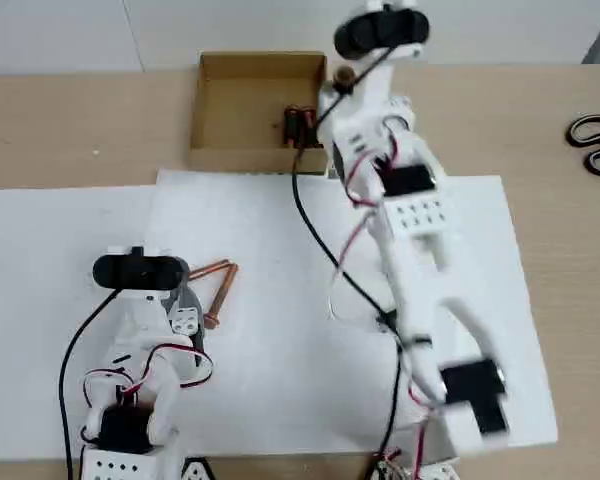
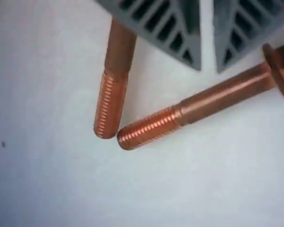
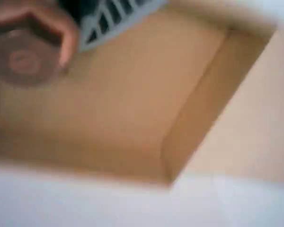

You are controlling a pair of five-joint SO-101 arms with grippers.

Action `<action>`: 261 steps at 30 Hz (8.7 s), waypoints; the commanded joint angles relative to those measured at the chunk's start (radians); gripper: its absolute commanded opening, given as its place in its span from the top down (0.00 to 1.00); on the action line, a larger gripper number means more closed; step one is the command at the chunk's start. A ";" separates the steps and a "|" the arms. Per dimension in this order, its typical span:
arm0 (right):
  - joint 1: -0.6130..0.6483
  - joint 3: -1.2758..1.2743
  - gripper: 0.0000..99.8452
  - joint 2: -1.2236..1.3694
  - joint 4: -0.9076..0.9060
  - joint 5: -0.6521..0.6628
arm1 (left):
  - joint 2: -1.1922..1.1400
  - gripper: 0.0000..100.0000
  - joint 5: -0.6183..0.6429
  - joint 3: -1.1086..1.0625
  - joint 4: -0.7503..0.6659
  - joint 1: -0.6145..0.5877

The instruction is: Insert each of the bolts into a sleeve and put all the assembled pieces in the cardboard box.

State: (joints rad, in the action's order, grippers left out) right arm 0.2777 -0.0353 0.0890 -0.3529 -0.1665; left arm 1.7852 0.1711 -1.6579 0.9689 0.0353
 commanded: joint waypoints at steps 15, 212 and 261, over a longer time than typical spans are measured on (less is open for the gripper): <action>0.094 0.747 0.99 0.719 0.166 0.009 | 0.008 0.99 -0.003 0.005 -0.017 0.000; -0.193 -0.170 0.89 -0.016 -0.696 0.215 | 0.006 0.99 0.068 0.005 -0.017 -0.003; -0.185 -0.064 0.85 0.087 -0.812 0.187 | 0.006 0.99 0.095 0.005 -0.018 -0.005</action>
State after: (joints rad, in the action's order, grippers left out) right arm 0.0951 -0.1473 0.1795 -1.1569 0.0238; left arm 1.7852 0.2585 -1.6579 0.9689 0.0292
